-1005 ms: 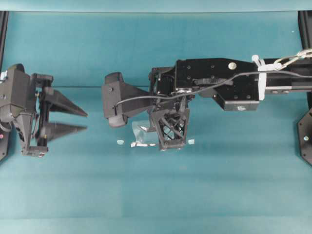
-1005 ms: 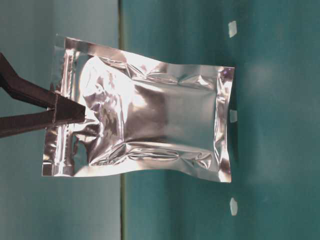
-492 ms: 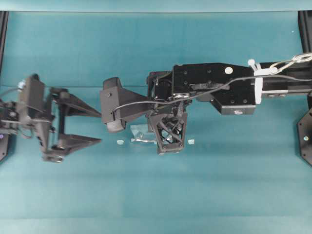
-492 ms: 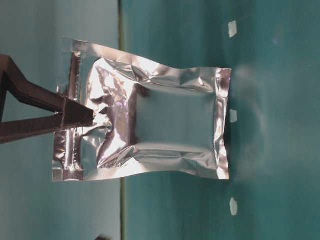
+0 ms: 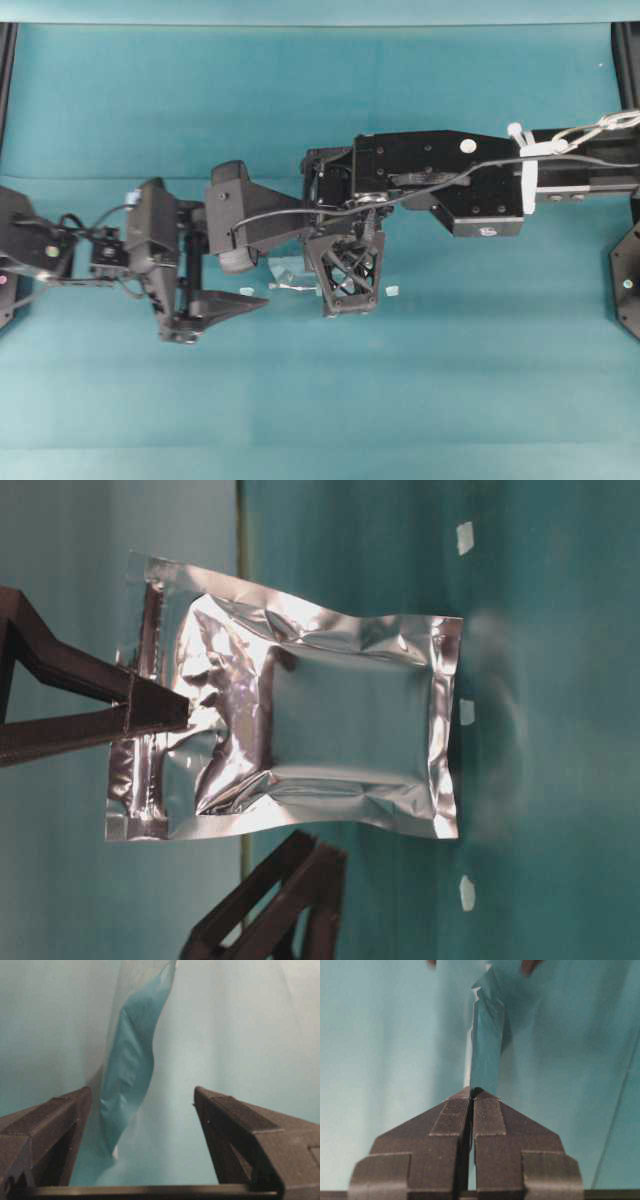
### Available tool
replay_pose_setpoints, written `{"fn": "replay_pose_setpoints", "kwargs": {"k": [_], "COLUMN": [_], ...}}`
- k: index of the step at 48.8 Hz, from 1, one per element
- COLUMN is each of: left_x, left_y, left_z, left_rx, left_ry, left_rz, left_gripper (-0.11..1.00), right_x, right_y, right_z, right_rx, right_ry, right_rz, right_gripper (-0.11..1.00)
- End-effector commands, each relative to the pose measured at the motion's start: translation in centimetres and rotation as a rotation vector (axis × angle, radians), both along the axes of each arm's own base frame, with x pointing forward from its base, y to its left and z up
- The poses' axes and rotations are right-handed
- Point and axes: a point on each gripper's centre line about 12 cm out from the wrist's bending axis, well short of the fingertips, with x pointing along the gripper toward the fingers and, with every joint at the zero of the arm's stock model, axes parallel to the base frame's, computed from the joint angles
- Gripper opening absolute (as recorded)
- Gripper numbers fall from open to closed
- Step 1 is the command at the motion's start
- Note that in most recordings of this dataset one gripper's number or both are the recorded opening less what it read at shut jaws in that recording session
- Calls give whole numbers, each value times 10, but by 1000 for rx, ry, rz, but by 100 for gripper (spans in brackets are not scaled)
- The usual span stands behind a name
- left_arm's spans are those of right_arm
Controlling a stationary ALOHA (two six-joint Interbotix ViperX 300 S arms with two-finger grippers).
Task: Hand over the silver zip bag and make it stand upright.
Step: 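Move the open left gripper to the bag's lower edge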
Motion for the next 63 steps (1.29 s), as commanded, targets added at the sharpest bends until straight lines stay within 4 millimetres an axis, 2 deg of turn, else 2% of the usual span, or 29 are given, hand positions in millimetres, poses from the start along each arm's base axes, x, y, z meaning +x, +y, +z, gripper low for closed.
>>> {"fn": "replay_pose_setpoints", "kwargs": {"k": [1, 11, 30, 43, 52, 58, 63], "left_x": [8, 19, 59, 63, 64, 66, 68], "left_y": [-1, 0, 12, 9, 9, 8, 4], "left_z": [2, -10, -21, -33, -33, -33, -32], "left_rx": [-2, -15, -16, -18, -18, -18, -15], "left_ry": [-35, -50, -76, -49, -49, -47, -41], "left_rz": [-3, 3, 35, 30, 30, 27, 17], "left_gripper": [90, 90, 90, 89, 88, 82, 69], "right_x": [1, 1, 1, 0, 1, 1, 1], "right_y": [2, 2, 2, 2, 2, 2, 2], "right_z": [8, 9, 9, 5, 5, 5, 4], "right_rx": [1, 1, 0, -1, 1, -1, 1], "right_ry": [-26, -27, -29, -21, -29, -33, -32], "right_rz": [0, 0, 0, 0, -3, -3, -3], "right_gripper": [3, 3, 3, 3, 3, 3, 3]}}
